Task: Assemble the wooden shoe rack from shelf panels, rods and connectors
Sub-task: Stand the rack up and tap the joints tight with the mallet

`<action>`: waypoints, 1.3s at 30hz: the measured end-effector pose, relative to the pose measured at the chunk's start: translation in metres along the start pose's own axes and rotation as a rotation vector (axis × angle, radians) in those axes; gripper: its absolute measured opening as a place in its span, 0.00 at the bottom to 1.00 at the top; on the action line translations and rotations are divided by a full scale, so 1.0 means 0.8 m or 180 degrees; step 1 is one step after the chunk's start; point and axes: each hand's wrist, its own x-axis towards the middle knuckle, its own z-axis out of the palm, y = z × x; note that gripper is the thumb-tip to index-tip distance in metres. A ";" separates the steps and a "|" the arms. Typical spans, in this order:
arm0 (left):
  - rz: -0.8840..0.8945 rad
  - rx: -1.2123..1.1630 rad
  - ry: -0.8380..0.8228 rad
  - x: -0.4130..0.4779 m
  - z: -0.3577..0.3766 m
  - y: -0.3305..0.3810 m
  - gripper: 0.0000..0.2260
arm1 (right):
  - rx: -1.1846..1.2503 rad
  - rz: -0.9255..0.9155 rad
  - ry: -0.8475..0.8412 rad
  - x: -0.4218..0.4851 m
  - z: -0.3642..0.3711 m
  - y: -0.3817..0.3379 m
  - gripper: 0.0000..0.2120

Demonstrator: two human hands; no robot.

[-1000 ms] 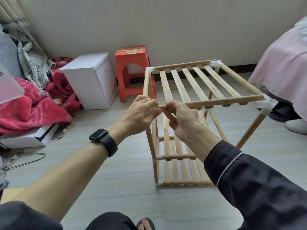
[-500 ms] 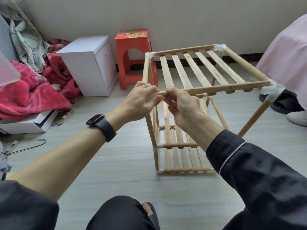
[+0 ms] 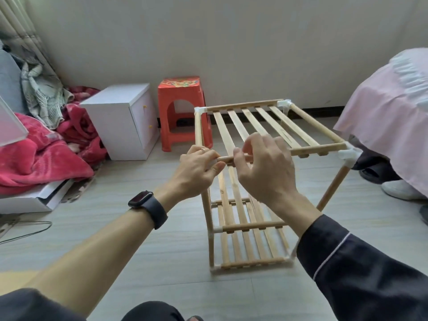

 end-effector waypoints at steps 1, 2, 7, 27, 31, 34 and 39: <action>0.0023 0.0001 0.0014 0.001 0.004 0.004 0.10 | -0.0242 0.0049 -0.0320 0.009 0.001 0.001 0.14; 0.0030 -0.0001 0.0021 0.001 0.007 0.006 0.12 | -0.0442 0.0107 -0.0781 0.016 0.005 0.004 0.17; 0.0100 0.0052 0.0081 0.004 0.009 -0.002 0.16 | -0.0149 -0.0221 -0.1644 0.030 0.018 0.025 0.19; 0.0395 0.0067 -0.0113 0.011 0.010 -0.013 0.14 | 0.0159 -0.0332 -0.1600 0.016 0.020 0.035 0.22; 0.0373 0.0017 -0.0140 0.004 0.003 -0.016 0.13 | 0.0206 -0.0394 -0.1523 0.016 0.016 0.038 0.26; 0.0358 0.0289 -0.0212 -0.004 -0.013 -0.021 0.17 | 0.0082 -0.0305 -0.1029 0.014 0.013 0.048 0.22; 0.0724 0.1195 -0.0207 -0.010 -0.047 -0.038 0.24 | -0.0870 0.0026 -0.1272 0.008 0.002 0.081 0.25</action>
